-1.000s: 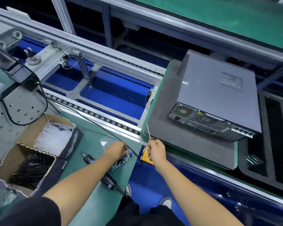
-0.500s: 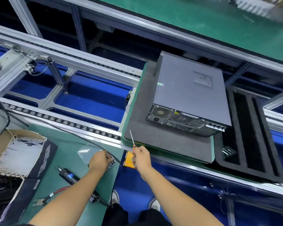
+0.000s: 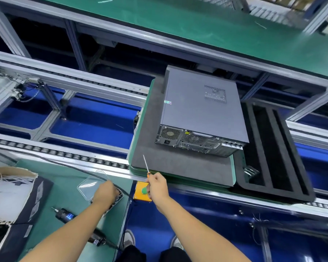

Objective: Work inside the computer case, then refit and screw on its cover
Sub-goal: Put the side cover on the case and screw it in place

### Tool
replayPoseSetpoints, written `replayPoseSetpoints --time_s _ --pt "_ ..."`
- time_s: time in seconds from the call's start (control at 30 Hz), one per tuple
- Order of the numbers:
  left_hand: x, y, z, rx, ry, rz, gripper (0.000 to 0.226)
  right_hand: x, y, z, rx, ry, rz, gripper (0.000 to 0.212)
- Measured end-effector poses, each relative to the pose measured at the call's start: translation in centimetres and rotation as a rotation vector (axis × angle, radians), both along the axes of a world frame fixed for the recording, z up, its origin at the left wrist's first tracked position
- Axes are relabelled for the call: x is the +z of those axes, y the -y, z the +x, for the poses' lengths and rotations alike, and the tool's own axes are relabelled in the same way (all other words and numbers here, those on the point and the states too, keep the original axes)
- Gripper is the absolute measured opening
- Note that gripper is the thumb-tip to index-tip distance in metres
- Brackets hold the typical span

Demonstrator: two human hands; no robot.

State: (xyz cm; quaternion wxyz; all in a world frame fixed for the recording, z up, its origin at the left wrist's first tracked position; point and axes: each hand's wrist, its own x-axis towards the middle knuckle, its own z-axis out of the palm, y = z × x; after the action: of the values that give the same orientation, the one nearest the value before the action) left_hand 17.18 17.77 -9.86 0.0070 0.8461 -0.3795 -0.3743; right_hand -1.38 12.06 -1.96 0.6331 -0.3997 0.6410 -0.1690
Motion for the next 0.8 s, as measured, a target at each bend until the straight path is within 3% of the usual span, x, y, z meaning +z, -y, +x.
replayPoseSetpoints --time_s 0.07,0.2,0.33,0.47,0.67,0.8 --pt "0.3 0.0 0.0 -0.033 0.030 -0.021 0.006 0.1 0.0 -0.4 -0.002 0.000 -0.001 0.022" --pt "0.6 -0.3 0.4 -0.014 0.002 -0.100 0.019 0.1 -0.1 -1.0 -0.008 0.011 0.001 0.017" --pt "1.6 -0.3 1.1 0.056 -0.096 -0.228 0.013 0.2 -0.2 -1.4 -0.027 0.024 0.009 0.015" --pt "4.8 1.8 0.4 0.158 -0.349 -0.421 0.014 1.0 0.2 -2.1 -0.051 0.070 -0.007 0.017" --pt "9.4 9.5 -7.6 0.601 -0.807 -0.698 0.021 3.2 2.2 -5.8 -0.040 0.148 -0.079 0.021" --pt "11.4 13.0 -14.1 0.643 -1.011 -0.731 0.021 4.6 4.2 -10.7 -0.011 0.177 -0.138 0.021"
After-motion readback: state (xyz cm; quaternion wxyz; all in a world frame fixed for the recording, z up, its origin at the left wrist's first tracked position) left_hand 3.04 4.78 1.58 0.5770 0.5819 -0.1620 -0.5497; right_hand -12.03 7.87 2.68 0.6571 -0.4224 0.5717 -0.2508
